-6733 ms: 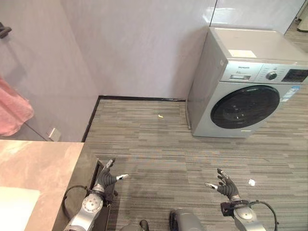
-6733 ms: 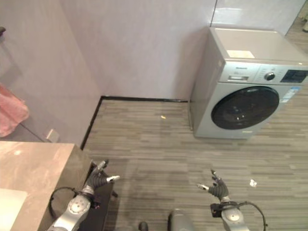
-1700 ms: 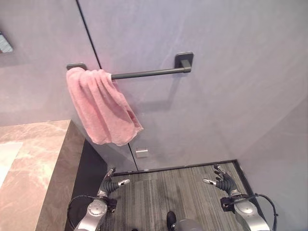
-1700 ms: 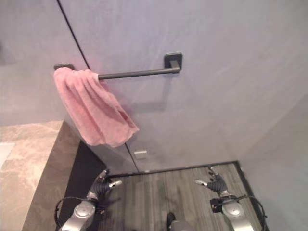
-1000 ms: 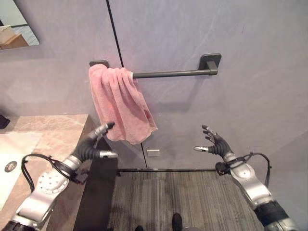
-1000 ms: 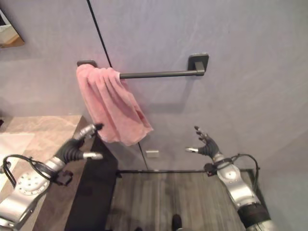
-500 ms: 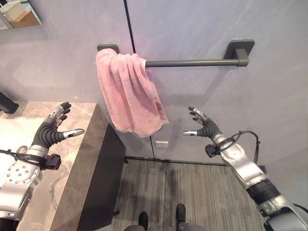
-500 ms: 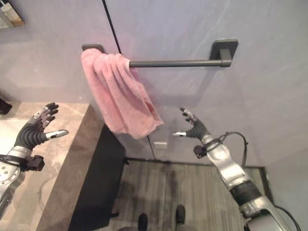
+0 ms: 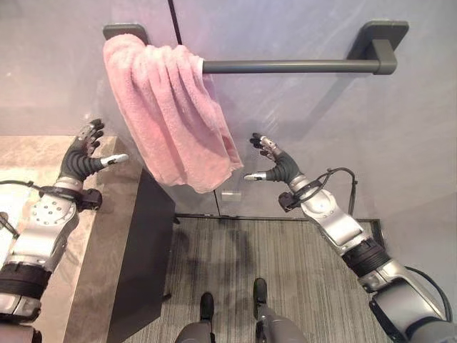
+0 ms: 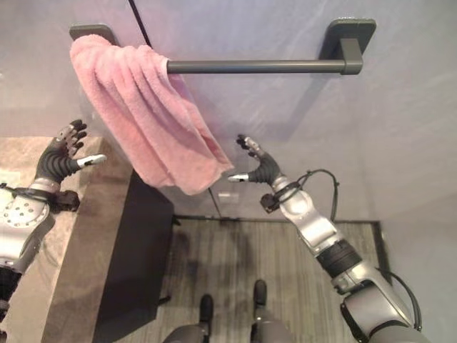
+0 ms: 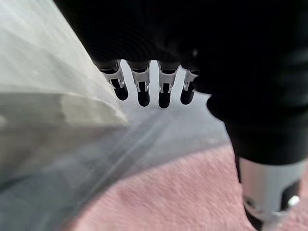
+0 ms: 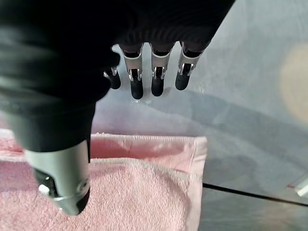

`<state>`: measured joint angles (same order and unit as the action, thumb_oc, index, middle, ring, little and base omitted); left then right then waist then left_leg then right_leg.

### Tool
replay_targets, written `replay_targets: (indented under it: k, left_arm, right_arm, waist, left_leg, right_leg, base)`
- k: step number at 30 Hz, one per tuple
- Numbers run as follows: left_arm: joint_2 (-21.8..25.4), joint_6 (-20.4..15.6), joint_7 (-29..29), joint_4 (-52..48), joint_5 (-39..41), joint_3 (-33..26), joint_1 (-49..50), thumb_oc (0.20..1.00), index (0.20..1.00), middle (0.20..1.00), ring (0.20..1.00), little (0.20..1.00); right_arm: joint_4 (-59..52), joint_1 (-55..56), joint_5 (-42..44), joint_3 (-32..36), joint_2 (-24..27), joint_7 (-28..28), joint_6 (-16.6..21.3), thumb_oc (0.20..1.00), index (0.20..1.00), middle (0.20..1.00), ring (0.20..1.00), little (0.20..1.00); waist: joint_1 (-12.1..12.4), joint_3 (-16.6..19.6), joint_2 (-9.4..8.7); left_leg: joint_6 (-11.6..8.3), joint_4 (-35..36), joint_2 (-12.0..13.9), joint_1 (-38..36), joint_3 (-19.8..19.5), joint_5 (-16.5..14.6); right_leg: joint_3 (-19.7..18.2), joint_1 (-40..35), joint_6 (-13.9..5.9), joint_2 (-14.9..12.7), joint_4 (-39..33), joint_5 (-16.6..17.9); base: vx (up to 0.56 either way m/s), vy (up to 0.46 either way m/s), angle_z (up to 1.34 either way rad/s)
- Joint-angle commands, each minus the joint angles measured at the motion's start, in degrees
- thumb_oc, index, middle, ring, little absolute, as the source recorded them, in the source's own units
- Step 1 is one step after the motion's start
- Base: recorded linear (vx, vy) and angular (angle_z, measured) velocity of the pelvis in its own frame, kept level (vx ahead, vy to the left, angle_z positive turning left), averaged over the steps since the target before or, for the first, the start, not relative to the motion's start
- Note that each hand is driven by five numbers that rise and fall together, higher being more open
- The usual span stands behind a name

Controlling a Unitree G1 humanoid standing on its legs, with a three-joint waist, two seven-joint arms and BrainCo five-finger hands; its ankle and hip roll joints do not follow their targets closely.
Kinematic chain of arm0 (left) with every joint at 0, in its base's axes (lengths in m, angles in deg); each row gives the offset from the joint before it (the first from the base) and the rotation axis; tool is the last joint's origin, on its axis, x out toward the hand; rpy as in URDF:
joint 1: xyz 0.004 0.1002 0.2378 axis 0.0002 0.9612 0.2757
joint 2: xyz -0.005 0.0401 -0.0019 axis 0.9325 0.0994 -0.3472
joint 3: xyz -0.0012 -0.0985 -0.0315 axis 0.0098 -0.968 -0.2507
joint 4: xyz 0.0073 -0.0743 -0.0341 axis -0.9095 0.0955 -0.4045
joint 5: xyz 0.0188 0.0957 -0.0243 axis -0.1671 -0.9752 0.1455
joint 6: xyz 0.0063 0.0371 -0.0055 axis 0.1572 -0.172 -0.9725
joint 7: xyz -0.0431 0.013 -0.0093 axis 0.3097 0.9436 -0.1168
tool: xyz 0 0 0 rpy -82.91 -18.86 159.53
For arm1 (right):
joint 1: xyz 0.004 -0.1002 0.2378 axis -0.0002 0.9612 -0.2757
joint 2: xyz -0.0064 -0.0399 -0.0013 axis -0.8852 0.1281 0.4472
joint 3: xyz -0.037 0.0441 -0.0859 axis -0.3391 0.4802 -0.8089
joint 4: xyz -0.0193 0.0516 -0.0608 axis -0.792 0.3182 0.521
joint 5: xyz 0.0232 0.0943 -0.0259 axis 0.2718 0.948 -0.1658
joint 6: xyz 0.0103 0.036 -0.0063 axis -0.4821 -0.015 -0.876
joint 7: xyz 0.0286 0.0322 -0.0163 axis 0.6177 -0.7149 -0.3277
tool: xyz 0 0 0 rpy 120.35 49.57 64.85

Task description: Put brush and paste in cup on sink, flatten towel.

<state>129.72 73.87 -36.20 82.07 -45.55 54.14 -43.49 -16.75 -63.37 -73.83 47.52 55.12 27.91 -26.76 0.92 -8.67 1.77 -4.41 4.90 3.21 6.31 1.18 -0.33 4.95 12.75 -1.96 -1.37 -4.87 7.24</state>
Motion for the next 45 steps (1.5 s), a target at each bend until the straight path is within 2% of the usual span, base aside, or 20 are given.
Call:
replay_targets:
  k: [1,12,19,24,40,41,42,43,44,45]
  left_arm:
    - [4.05,-2.46,-0.94,1.24,-0.70,3.13,-6.48,1.000,1.000,1.000,1.000,1.000]
    - [3.59,-2.32,-1.37,3.99,0.11,7.14,-13.18,1.000,1.000,1.000,1.000,1.000]
    - [1.19,-2.59,-1.47,3.88,1.75,9.14,-15.74,1.000,1.000,1.000,1.000,1.000]
    - [-2.00,-3.76,0.05,3.08,7.28,9.15,-16.30,1.000,1.000,1.000,1.000,1.000]
    - [-4.82,-4.60,0.45,4.94,9.07,13.92,-24.29,1.000,1.000,1.000,1.000,1.000]
    - [-5.08,-4.60,0.65,4.98,9.33,14.18,-24.51,0.793,0.793,0.793,0.793,0.793]
    - [-5.16,-4.56,0.87,4.95,9.43,14.47,-24.76,0.711,0.711,0.711,0.711,0.711]
    - [-5.19,-4.45,1.41,4.79,9.43,15.51,-25.48,0.573,0.573,0.573,0.573,0.573]
    - [-5.16,-4.43,1.80,4.66,9.69,15.86,-25.63,0.536,0.536,0.536,0.536,0.536]
    - [-5.25,-4.33,2.30,4.30,9.96,16.43,-25.88,0.445,0.445,0.445,0.445,0.445]
  right_arm:
    - [0.82,-6.63,1.72,-1.79,-2.52,-1.26,1.53,1.000,1.000,1.000,1.000,1.000]
    - [4.07,-12.63,2.41,-5.30,-5.25,-1.96,1.16,1.000,1.000,1.000,1.000,1.000]
    - [5.62,-15.80,3.00,-6.75,-6.78,-2.39,0.96,1.000,1.000,1.000,1.000,1.000]
    - [6.24,-17.53,3.92,-7.53,-7.01,-2.43,1.28,1.000,1.000,1.000,1.000,1.000]
    - [8.24,-20.45,4.63,-8.14,-7.81,-3.47,1.83,1.000,1.000,1.000,1.000,1.000]
    - [8.15,-20.25,4.80,-8.15,-7.88,-3.41,1.91,1.000,1.000,1.000,1.000,1.000]
    - [8.06,-20.14,4.95,-8.18,-7.82,-3.36,1.99,1.000,1.000,1.000,1.000,1.000]
    - [8.08,-19.68,5.19,-8.34,-7.71,-3.18,2.09,0.859,0.859,0.859,0.859,0.859]
    - [7.95,-19.52,5.34,-8.45,-7.61,-2.98,2.15,0.708,0.708,0.708,0.708,0.708]
    - [7.76,-19.27,5.55,-8.60,-7.55,-2.86,2.17,0.570,0.570,0.570,0.570,0.570]
  waist:
    - [-0.50,1.57,-1.73]
    - [-0.38,1.57,-1.86]
    - [-0.32,1.59,-2.31]
    - [-0.67,1.35,-2.78]
    - [-0.87,0.27,-3.73]
    - [-1.01,0.30,-3.70]
    - [-1.11,0.28,-3.65]
    - [-1.36,0.24,-3.58]
    - [-1.41,0.26,-3.55]
    - [-1.53,0.29,-3.46]
  left_leg:
    - [0.40,0.10,-2.71,5.33,2.33,6.45]
    - [0.47,0.10,-2.78,5.42,2.75,6.26]
    - [0.41,0.10,-2.70,5.45,2.41,6.30]
    - [0.33,0.10,-2.62,5.50,2.11,6.32]
    - [0.05,0.10,-2.46,7.28,1.47,6.82]
    - [0.05,0.10,-2.46,7.28,1.53,6.81]
    - [0.06,0.10,-2.44,7.29,1.54,6.81]
    - [0.09,0.10,-2.47,7.30,1.55,6.81]
    - [0.09,0.10,-2.49,7.27,1.60,6.79]
    - [0.09,0.10,-2.49,7.23,1.75,6.76]
  right_leg:
    - [-2.57,-0.42,-7.42,-5.72,-0.13,1.81]
    - [-2.96,-0.20,-7.63,-6.03,-0.13,1.76]
    - [-2.64,-0.25,-7.55,-6.01,-0.13,1.61]
    - [-2.59,-0.26,-7.47,-5.93,-0.13,1.53]
    - [-2.08,1.15,-7.22,-5.76,-0.13,1.91]
    - [-2.11,1.19,-7.23,-5.77,-0.13,1.96]
    - [-2.17,1.22,-7.22,-5.78,-0.13,1.96]
    - [-2.27,1.28,-7.20,-5.75,-0.13,1.94]
    - [-2.31,1.26,-7.21,-5.77,-0.13,1.93]
    - [-2.42,1.23,-7.23,-5.79,-0.13,1.95]
  base:
    - [0.01,0.023,-0.04]
    - [0.02,0.015,-0.04]
    - [0.00,0.000,0.00]
    - [0.00,0.000,0.00]
    - [-0.01,0.001,0.05]
    - [0.00,0.000,0.00]
    - [0.00,0.000,0.00]
    - [0.00,0.000,0.00]
    - [0.00,0.000,0.00]
    - [0.00,0.000,0.00]
